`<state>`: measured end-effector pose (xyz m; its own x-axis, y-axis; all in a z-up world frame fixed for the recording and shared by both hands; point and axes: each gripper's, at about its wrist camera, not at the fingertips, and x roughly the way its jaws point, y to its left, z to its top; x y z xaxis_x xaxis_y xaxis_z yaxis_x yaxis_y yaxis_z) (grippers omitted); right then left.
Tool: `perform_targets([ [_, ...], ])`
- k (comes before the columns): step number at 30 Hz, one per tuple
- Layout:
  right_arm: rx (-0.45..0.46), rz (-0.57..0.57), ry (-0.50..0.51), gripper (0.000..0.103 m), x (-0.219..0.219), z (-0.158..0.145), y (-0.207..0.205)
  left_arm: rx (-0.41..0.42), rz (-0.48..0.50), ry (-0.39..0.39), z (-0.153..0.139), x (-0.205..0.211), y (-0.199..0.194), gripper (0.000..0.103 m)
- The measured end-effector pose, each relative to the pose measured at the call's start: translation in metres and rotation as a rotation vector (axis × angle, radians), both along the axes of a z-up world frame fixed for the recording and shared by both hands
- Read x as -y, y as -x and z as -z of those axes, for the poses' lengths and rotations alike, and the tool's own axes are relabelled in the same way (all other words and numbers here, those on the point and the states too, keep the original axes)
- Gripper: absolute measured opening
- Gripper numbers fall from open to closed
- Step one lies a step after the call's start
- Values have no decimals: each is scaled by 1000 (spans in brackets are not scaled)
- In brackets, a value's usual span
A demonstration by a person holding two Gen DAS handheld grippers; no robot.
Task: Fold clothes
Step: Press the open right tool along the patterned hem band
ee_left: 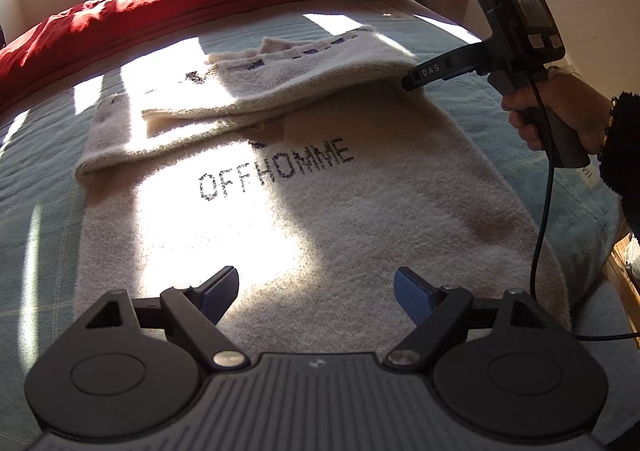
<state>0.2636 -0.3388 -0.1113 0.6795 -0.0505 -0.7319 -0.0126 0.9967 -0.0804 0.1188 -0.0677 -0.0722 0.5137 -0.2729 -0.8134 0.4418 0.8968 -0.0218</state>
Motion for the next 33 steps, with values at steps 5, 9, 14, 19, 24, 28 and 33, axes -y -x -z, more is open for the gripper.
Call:
perform_targets([
  [5, -9, -14, 80, 67, 6, 9, -5, -18, 17, -3, 6, 8, -4, 85],
  [9, -29, 10, 68, 67, 16, 17, -5, -29, 30, 3, 10, 14, -6, 85],
  [14, -53, 31, 29, 68, 21, 21, -6, -27, 33, 9, 11, 14, -5, 85],
  [19, -72, 15, 9, 63, 24, 0, 7, -23, 21, 23, 10, 6, -5, 85],
  [24, 6, -36, -70, 31, 23, -41, 17, -20, 11, 43, 11, 4, -8, 85],
  [28, 46, -78, -124, 30, 3, -56, -4, -21, 11, 50, 12, 3, -9, 85],
  [33, -43, -85, -88, 30, -20, -20, -33, -29, -15, 31, 18, -3, -13, 85],
])
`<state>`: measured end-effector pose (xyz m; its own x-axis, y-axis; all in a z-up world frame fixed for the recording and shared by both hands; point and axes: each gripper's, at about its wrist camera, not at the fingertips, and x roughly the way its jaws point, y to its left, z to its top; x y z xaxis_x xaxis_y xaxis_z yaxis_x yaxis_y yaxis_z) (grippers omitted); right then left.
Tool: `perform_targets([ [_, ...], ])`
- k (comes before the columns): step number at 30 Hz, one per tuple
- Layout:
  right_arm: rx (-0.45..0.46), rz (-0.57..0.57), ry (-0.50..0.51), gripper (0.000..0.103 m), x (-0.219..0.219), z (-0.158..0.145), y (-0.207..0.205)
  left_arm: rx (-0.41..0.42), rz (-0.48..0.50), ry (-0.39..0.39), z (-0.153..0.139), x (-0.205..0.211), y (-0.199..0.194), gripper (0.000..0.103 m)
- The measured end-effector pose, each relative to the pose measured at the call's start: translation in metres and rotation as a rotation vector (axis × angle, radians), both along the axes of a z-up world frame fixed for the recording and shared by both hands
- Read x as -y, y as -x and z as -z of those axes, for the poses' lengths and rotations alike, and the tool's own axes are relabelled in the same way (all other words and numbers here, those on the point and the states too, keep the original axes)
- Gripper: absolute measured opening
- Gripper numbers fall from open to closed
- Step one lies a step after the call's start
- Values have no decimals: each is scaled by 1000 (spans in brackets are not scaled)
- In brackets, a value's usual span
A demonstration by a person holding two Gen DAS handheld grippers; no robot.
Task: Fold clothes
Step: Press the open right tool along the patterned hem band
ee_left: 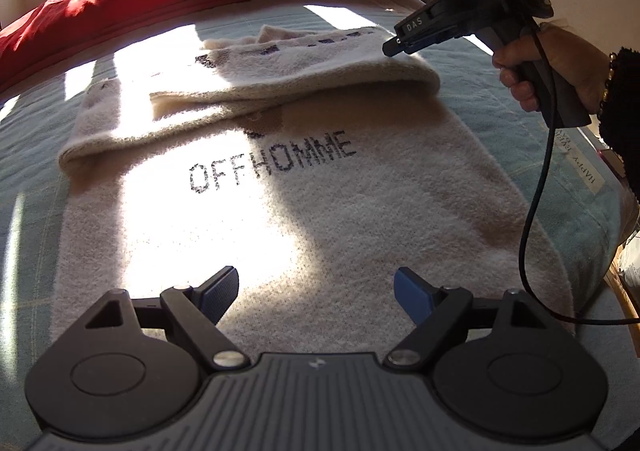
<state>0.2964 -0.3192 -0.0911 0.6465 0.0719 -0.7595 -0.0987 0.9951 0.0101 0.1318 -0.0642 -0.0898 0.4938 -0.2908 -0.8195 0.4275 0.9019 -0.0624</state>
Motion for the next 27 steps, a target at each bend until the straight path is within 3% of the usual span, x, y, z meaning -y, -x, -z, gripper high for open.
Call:
perform_targets([
  [6, -25, 41, -40, 28, 11, 30, 7, -11, -18, -26, 10, -7, -13, 85],
  [13, 91, 95, -63, 29, 22, -6, -1, 6, -52, -23, 14, -13, -24, 85],
  [20, -22, 157, -48, 30, 31, 35, -23, -17, -60, -34, 24, -21, -29, 85],
  [27, 61, 177, -84, 34, 27, 4, -29, -7, -96, -31, 29, -34, -34, 85],
])
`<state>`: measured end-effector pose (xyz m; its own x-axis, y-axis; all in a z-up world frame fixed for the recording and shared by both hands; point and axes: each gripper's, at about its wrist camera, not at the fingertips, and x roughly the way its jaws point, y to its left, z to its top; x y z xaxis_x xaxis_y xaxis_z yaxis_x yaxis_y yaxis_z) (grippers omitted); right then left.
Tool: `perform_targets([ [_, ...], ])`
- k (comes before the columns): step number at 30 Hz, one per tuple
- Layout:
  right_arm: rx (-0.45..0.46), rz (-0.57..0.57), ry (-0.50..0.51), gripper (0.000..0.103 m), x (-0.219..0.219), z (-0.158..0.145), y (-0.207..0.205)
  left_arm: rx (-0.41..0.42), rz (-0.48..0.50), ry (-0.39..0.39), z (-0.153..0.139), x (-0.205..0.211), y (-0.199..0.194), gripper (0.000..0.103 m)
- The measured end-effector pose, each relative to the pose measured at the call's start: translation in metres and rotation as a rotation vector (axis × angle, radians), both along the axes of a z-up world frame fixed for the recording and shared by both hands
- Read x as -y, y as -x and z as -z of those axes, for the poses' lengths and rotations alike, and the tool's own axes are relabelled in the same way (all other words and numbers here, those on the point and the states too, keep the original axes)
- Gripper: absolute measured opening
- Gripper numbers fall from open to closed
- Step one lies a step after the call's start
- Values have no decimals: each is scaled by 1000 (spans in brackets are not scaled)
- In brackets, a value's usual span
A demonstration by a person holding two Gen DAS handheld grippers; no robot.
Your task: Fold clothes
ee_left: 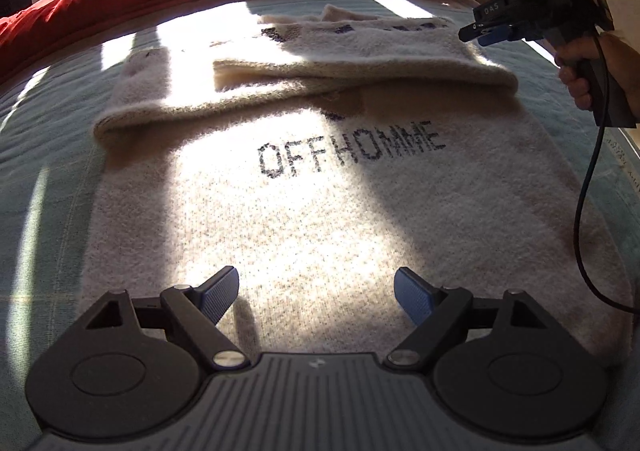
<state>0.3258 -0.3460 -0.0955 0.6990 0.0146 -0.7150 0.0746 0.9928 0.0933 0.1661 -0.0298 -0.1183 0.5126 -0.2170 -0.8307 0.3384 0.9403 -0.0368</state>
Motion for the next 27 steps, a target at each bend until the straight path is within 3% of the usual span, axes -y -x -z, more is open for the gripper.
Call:
perform_targets([
  [7, -35, 50, -1, 35, 3, 25, -47, -18, -12, 20, 9, -6, -11, 85],
  [9, -37, 73, -18, 35, 9, 31, -59, -34, -7, 31, 10, -7, -17, 90],
  [15, -67, 66, -85, 39, 20, 22, -80, -79, -1, 75, -7, -10, -47, 90],
  [18, -78, 18, -105, 43, 18, 6, -79, -38, 20, 115, -40, -11, -79, 90],
  [22, -96, -54, -130, 46, 11, -8, -78, 76, 89, 128, -78, 7, -147, 90],
  [25, -111, -86, -169, 47, 5, -9, -77, 85, 118, 186, -74, 29, -212, 90],
  [27, -119, -101, -198, 48, -1, -6, -76, 29, 115, 210, -57, 42, -249, 90],
])
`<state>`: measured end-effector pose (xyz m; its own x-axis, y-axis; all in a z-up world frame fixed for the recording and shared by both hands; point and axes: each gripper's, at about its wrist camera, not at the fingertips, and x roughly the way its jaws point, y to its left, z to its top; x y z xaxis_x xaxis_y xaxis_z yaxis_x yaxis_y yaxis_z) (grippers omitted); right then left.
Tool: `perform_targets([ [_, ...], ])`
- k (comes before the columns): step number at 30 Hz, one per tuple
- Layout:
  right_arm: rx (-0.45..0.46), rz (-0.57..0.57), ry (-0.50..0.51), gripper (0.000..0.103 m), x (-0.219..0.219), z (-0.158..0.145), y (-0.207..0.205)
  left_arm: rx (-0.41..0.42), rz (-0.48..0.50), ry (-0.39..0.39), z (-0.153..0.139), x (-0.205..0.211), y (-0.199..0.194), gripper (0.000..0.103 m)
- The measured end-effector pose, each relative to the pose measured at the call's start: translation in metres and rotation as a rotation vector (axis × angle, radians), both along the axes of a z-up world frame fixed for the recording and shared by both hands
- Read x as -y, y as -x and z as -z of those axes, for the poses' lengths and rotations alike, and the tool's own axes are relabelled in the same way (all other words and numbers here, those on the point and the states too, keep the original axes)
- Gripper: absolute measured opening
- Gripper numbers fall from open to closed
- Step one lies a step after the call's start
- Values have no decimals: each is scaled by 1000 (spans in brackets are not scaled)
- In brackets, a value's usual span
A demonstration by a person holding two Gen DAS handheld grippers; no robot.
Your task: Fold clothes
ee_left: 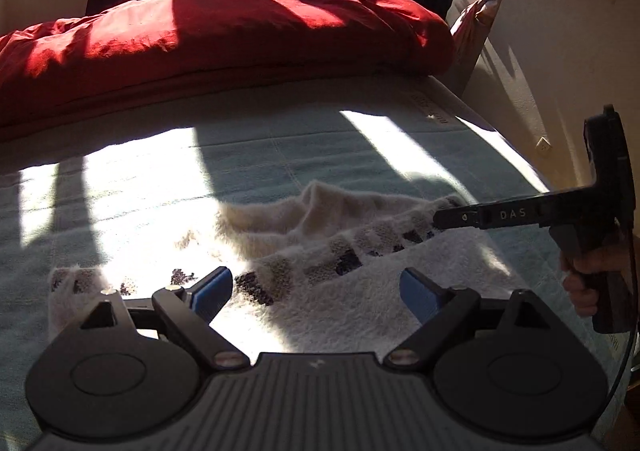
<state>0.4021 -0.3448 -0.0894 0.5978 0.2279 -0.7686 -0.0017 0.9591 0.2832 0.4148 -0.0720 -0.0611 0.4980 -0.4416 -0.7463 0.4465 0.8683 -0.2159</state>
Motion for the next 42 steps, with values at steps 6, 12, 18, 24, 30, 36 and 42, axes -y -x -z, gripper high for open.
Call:
perform_targets([
  [6, -12, -71, 135, 55, -26, 20, 6, -111, 0, -120, 67, 5, -27, 90],
  [12, -32, -9, 201, 58, -13, 23, 12, -92, -1, -143, 64, -39, -20, 90],
  [18, 11, -5, 143, 69, -54, 2, 28, -35, 37, -97, 37, -34, 4, 90],
  [24, -6, 1, 230, 76, -97, 33, 43, 7, 55, -148, 70, -23, 28, 91],
  [30, -2, 28, 222, 81, -85, 18, 61, -19, -6, -146, 48, -44, 34, 91],
  [36, 66, 71, 173, 94, -79, -45, 103, 6, -64, -147, -26, -72, 75, 91],
  [42, 161, 35, 213, 103, -107, -103, 174, 71, -81, -181, -76, -87, 145, 91],
])
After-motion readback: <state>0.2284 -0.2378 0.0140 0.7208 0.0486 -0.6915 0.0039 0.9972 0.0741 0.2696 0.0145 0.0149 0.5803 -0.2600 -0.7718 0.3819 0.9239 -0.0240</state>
